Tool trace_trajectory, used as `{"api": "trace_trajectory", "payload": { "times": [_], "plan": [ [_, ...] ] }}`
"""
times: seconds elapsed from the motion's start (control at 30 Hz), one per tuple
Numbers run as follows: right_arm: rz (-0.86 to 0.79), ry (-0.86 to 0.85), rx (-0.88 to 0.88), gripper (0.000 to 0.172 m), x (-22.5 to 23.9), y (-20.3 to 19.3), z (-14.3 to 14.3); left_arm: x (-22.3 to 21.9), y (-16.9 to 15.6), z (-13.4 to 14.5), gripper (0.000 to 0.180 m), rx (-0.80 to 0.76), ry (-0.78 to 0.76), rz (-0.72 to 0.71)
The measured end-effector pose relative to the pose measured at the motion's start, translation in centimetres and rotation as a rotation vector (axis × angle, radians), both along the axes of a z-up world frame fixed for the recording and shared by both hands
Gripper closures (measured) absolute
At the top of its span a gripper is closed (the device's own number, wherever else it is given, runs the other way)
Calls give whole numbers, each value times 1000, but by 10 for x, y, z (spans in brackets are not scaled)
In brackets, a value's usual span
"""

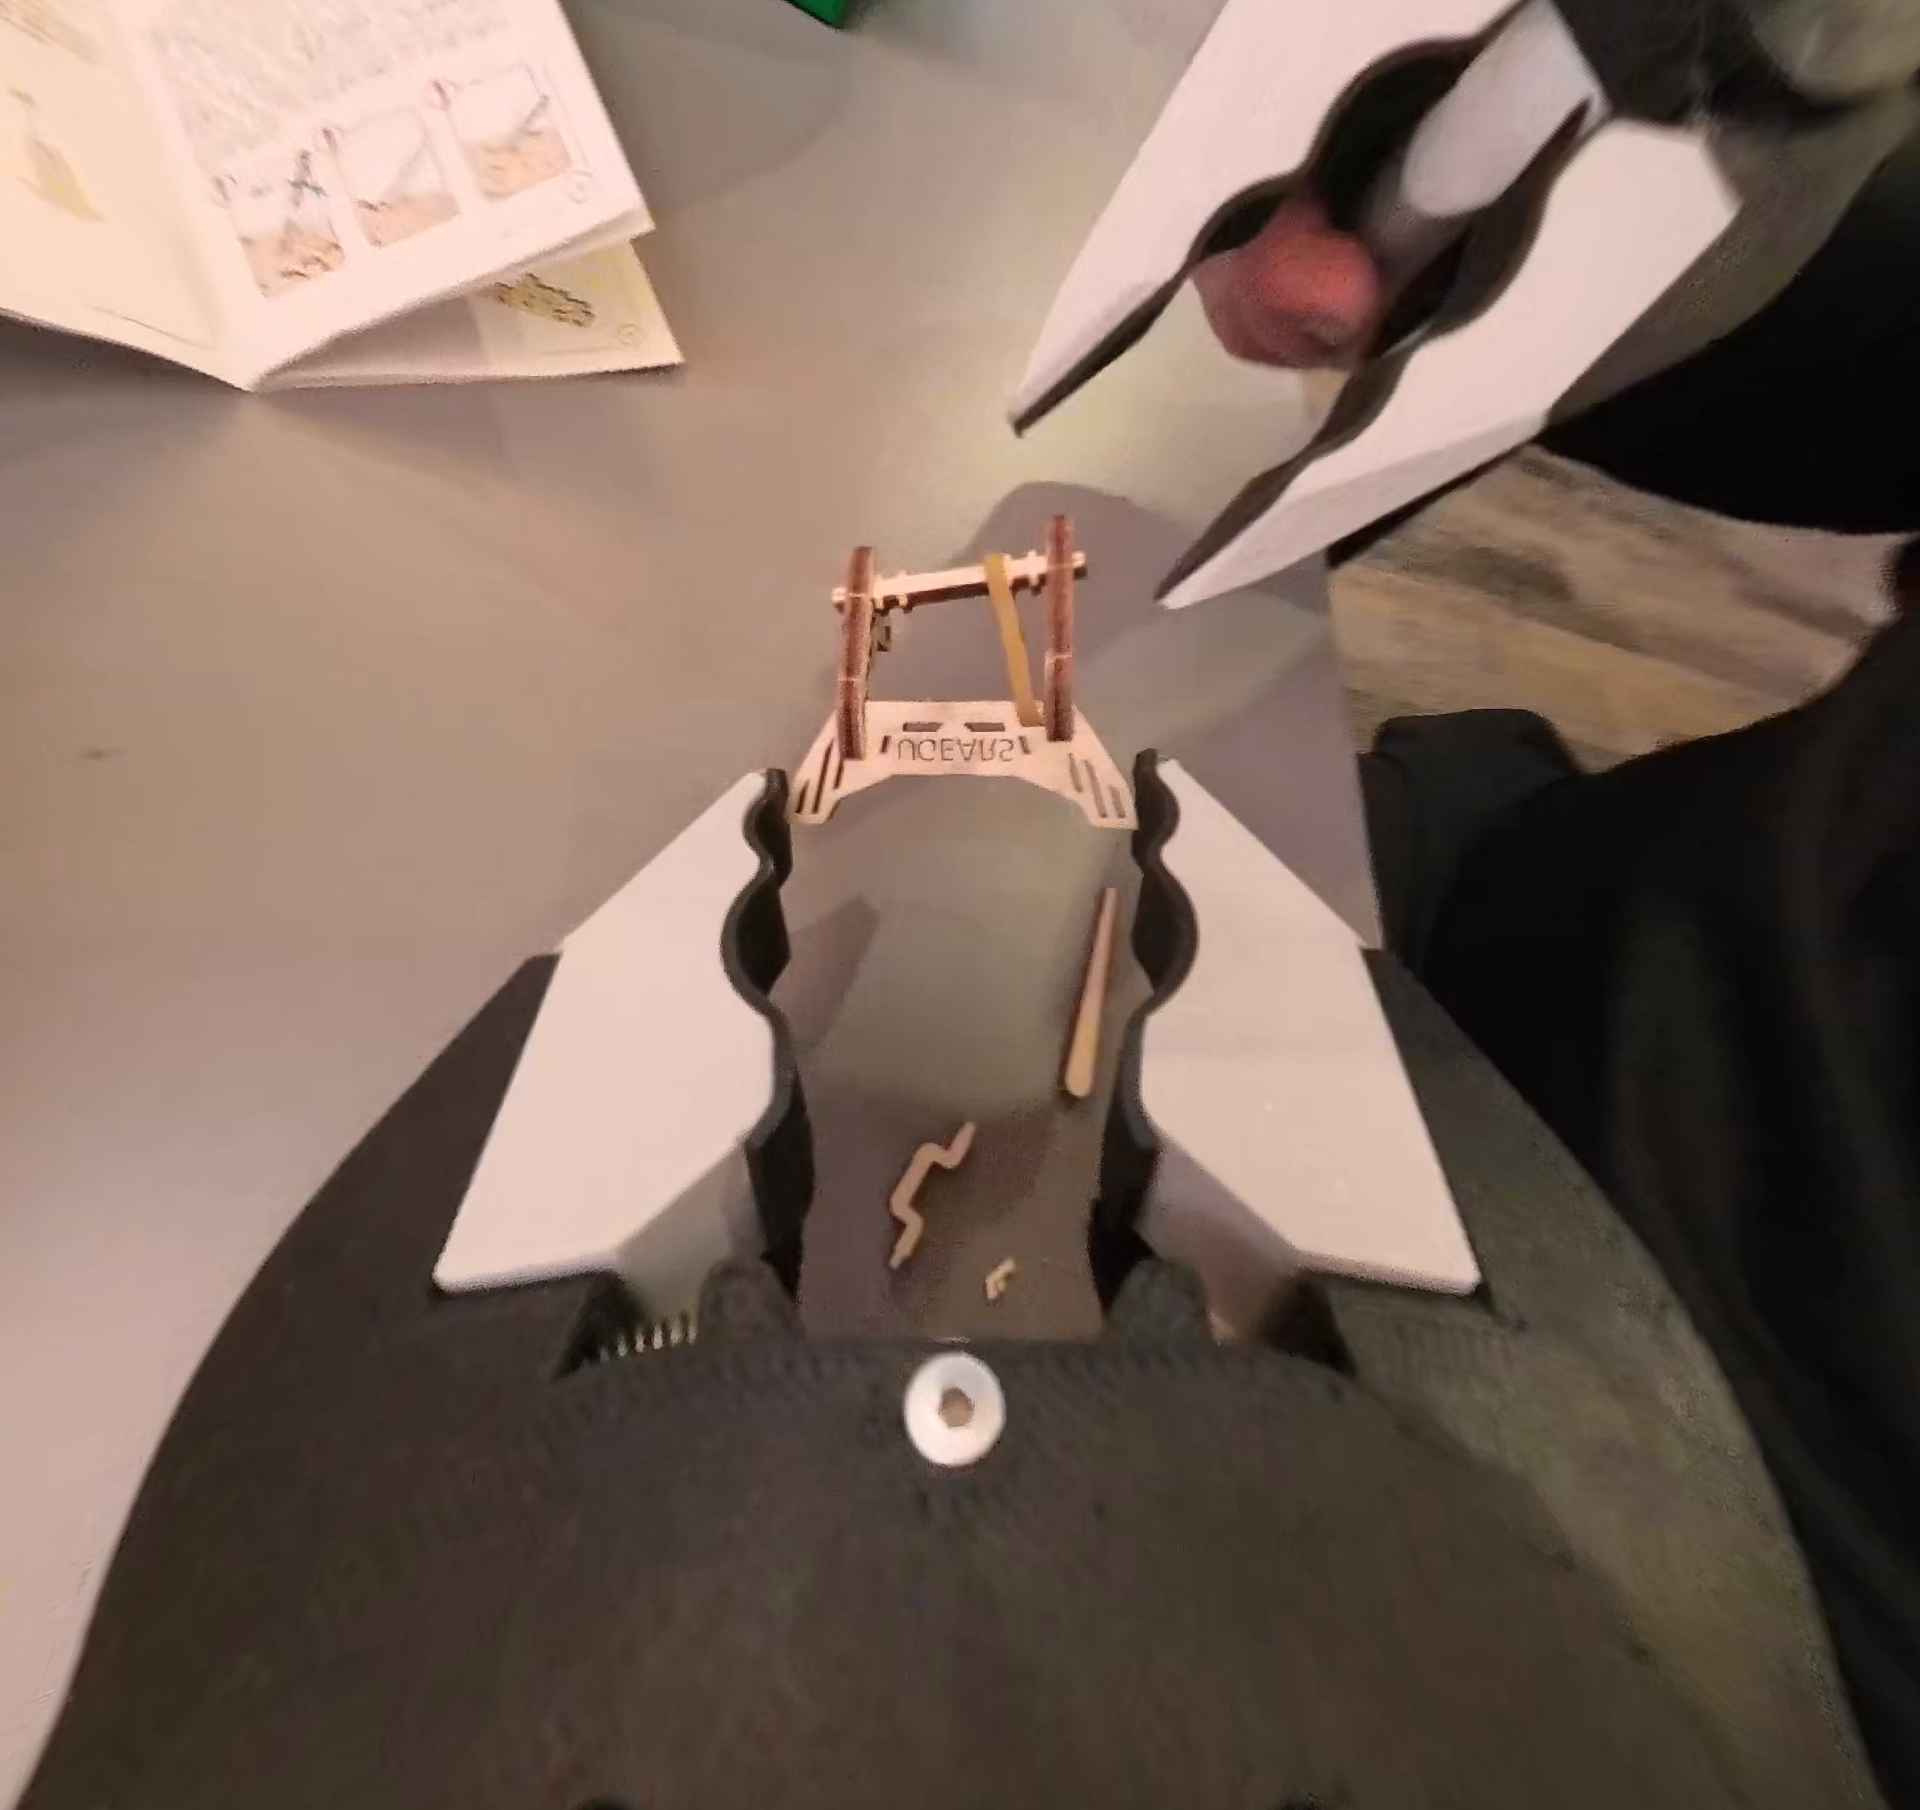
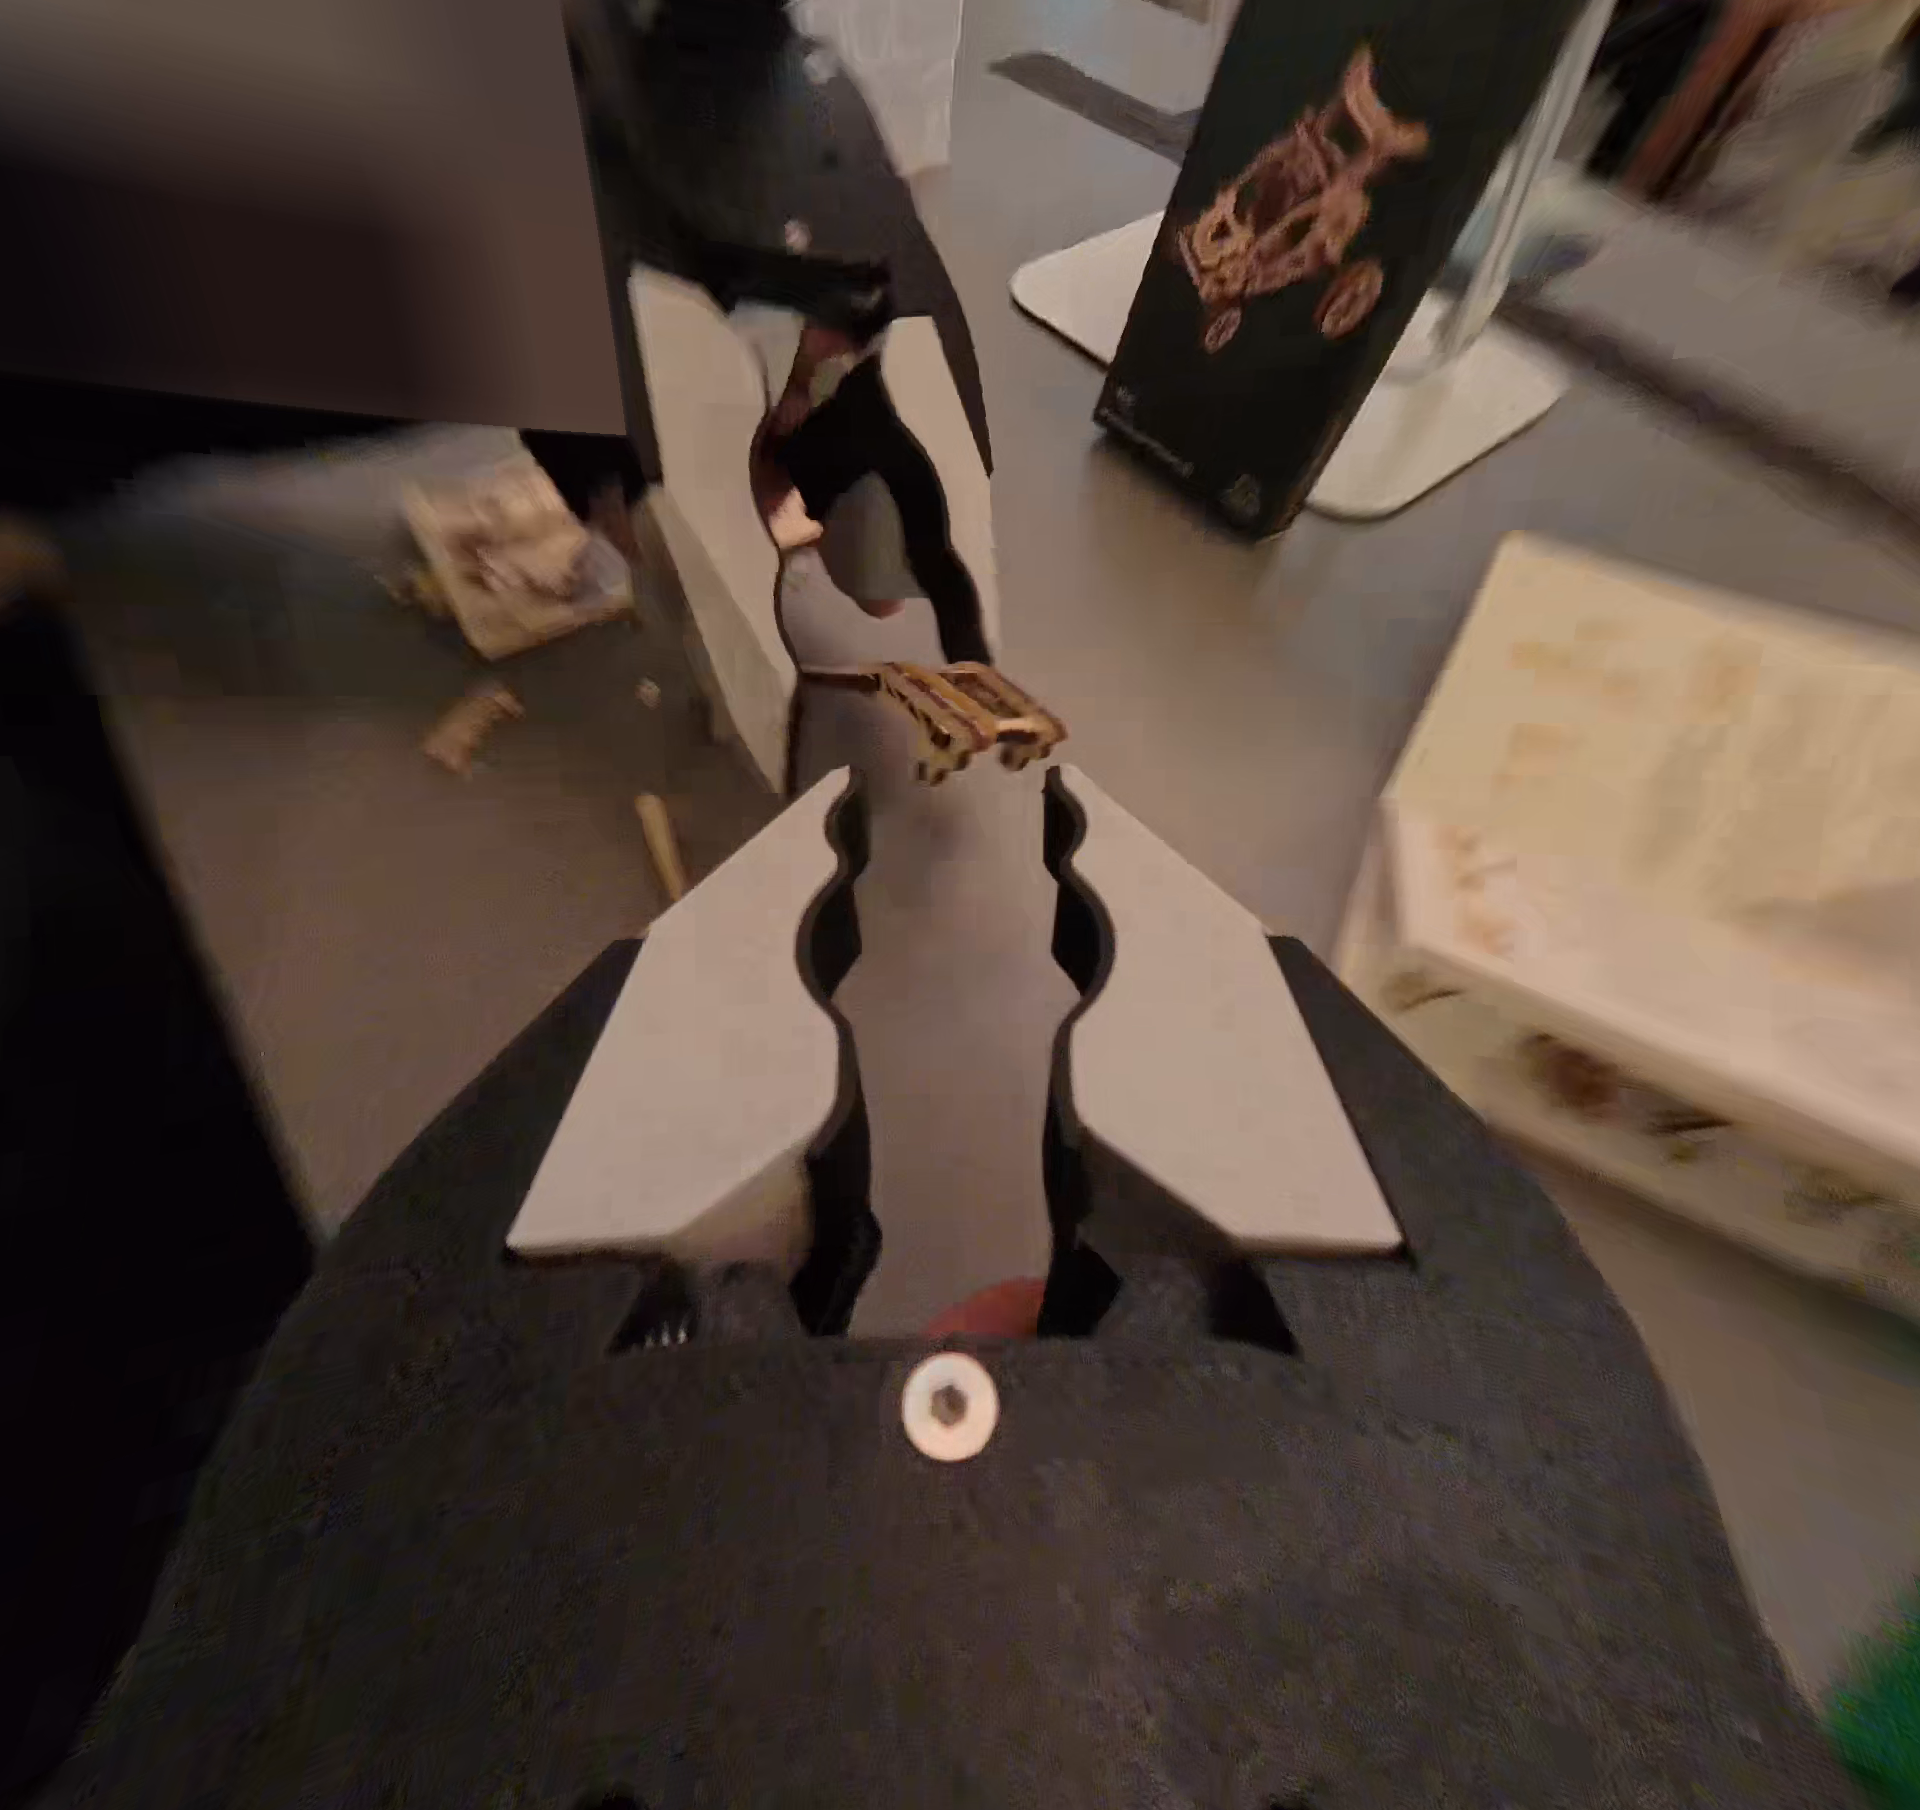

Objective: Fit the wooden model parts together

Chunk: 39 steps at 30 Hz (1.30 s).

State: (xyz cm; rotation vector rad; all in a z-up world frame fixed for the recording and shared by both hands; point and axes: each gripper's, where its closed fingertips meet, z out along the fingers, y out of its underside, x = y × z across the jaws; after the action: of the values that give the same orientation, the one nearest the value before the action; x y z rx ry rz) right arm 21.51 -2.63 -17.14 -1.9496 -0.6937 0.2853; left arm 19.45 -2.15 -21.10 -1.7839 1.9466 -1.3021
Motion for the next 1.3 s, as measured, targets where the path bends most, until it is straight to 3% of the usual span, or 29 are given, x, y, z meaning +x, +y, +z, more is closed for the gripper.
{"api": "trace_trajectory", "payload": {
  "times": [0.03, 0.1, 0.23, 0.47, 1.23, 1.3],
  "plan": [
    [17, -150, 65, 140, 0, 1, 0, 0, -1, 1, 116, -31, 6, -7],
    [50, -356, 190, 143, -2, 4, 5, 0, -6, 5, 116, -93, 16, -29],
    [138, -548, 315, 150, -12, 3, 7, -1, -15, 9, 116, -216, 47, -69],
    [247, -708, 396, 165, -18, 0, 1, -1, -24, 7, 116, -247, 84, -81],
    [364, -863, 408, 168, -16, -4, -25, 1, -26, -18, 117, -179, 188, -50],
    [360, -818, 392, 168, -15, -4, -27, 2, -25, -20, 117, -153, 190, -39]
  ]
}}
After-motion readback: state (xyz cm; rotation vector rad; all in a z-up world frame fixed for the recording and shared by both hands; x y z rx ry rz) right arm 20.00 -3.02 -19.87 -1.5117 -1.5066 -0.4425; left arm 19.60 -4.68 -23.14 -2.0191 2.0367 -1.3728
